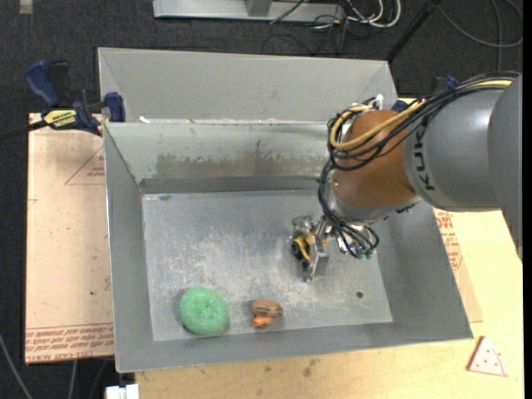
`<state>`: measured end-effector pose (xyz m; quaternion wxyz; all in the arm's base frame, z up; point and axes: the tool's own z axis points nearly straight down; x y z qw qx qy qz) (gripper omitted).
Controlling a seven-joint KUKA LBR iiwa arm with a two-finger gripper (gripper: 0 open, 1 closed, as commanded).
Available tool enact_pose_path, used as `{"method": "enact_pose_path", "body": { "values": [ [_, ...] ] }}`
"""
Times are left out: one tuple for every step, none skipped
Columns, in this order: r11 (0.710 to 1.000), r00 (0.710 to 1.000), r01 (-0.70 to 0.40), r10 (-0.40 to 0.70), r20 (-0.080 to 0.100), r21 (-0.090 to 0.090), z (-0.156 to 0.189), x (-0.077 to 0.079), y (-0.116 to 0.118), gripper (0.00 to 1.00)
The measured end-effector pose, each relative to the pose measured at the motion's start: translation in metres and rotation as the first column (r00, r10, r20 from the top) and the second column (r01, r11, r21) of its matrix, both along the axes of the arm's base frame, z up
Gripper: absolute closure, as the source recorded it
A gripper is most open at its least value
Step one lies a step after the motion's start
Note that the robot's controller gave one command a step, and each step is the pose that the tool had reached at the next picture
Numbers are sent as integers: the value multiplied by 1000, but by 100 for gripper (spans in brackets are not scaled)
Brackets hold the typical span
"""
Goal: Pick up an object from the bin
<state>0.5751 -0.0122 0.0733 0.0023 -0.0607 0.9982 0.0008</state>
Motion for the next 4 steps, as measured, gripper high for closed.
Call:
{"method": "enact_pose_path", "body": {
  "values": [
    [1000, 1000, -5, 5, -4, -1, -2, 9, 5, 100],
    [1000, 1000, -14, 14, -2, -2, -2, 22, 13, 100],
    [1000, 1000, -16, 16, 1, 1, -2, 23, -2, 100],
    [1000, 1000, -29, 29, -1, -1, 3, 39, -8, 100]
  ]
}}
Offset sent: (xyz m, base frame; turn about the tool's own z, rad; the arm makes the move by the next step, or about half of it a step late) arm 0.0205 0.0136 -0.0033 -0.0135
